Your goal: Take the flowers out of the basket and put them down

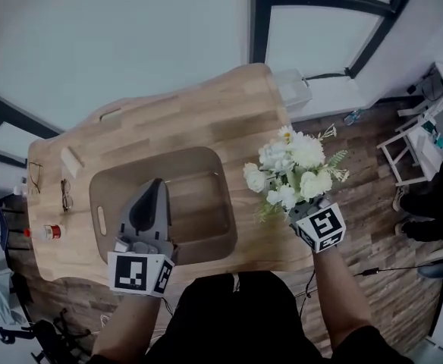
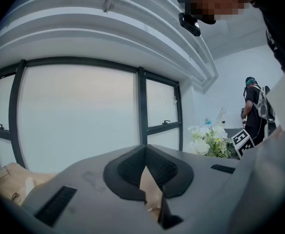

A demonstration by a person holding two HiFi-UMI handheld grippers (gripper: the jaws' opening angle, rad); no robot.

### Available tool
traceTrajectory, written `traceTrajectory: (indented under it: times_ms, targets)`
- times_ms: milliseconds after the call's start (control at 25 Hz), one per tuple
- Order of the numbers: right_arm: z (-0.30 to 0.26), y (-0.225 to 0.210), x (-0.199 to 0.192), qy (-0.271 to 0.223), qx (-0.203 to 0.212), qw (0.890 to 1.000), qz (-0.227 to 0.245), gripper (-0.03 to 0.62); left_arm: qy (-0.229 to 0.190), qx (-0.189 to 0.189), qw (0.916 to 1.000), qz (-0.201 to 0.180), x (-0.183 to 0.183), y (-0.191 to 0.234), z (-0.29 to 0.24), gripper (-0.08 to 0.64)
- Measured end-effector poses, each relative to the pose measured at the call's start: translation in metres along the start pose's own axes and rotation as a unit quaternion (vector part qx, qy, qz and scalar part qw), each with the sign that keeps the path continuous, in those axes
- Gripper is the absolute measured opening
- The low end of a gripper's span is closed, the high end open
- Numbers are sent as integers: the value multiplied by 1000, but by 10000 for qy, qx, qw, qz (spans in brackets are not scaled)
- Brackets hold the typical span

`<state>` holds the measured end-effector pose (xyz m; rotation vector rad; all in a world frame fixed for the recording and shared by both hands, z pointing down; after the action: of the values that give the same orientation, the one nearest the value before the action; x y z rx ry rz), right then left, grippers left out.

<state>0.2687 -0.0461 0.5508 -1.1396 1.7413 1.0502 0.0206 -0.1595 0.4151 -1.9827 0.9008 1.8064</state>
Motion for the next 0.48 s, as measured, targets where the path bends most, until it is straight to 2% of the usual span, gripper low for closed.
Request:
traceTrajectory:
  times_ms: [280,480]
  targets:
    - [-13,4,-21,53,-11,10000,-40,261,182,101,9998,-31,-11,10,0,5]
    - [-17,5,-23,-49,-19,10000,55,261,191,124,9997,-83,-9,11,-2,5]
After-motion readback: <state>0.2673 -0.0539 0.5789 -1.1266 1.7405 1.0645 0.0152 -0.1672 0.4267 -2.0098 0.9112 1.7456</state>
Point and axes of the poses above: the fingertips, and each gripper's own axes: z backward along the fingers, y to its left, x out of its top, the point moved 4 cm from there along z, backward along the fingers, and after that the axes turned 13 degrees about z, right-handed, at the moved point
